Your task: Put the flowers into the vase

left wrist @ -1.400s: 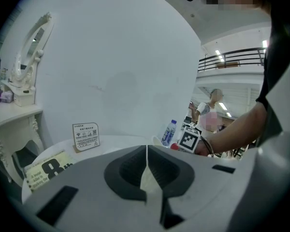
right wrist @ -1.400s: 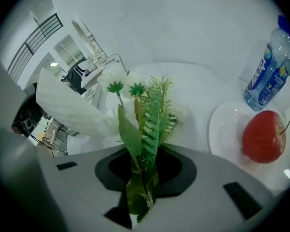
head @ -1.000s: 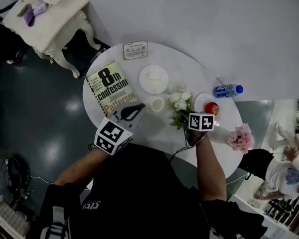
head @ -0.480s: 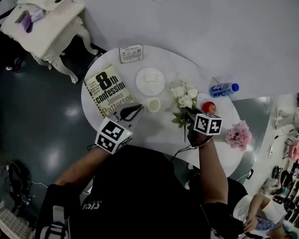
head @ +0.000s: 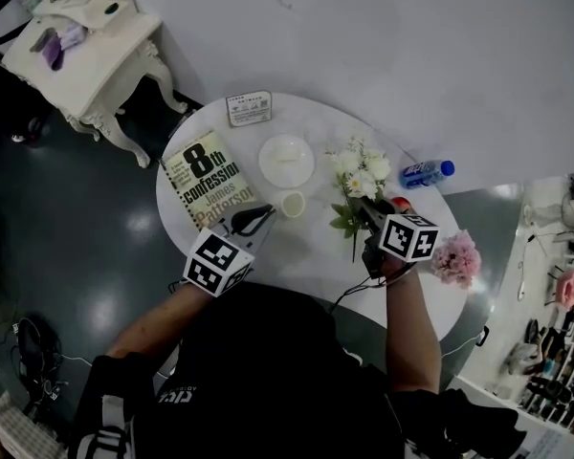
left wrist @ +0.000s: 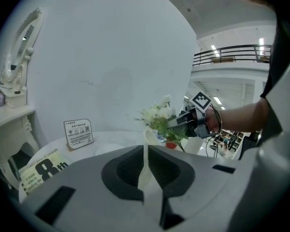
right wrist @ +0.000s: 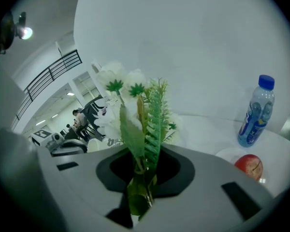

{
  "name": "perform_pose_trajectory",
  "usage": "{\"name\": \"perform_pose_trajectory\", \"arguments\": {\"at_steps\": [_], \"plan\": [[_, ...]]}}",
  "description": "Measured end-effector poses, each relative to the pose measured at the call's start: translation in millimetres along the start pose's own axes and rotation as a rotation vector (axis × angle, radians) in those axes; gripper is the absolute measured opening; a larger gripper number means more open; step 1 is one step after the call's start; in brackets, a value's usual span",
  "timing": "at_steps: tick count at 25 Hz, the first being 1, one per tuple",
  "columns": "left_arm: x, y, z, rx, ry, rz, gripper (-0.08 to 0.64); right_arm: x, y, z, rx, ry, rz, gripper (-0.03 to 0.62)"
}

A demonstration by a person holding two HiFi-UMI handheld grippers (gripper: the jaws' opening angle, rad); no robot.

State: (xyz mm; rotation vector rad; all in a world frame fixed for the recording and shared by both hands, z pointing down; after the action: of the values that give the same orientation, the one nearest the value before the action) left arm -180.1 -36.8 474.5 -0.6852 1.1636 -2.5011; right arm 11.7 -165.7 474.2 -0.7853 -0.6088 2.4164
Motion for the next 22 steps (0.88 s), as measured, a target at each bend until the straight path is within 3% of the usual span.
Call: {"name": "perform_pose_trajectory", "arguments": {"at_steps": [22], "plan": [[-6,-12,10,0.061,-0.025,0.001,0.158,101,101,-54,-0.303,0.217,-0.138,0.087]]}}
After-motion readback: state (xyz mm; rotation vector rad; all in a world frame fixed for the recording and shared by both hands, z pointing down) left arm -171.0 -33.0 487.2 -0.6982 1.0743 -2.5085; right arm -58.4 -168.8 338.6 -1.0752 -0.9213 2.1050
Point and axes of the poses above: the fingertips, and each gripper's own axes: z forward along the fingers, x to its left, y out of its top, the point moved 4 cm from there along -z, backward along the fingers, and after that the axes turned 11 degrees about x, right-handed, at the moved point
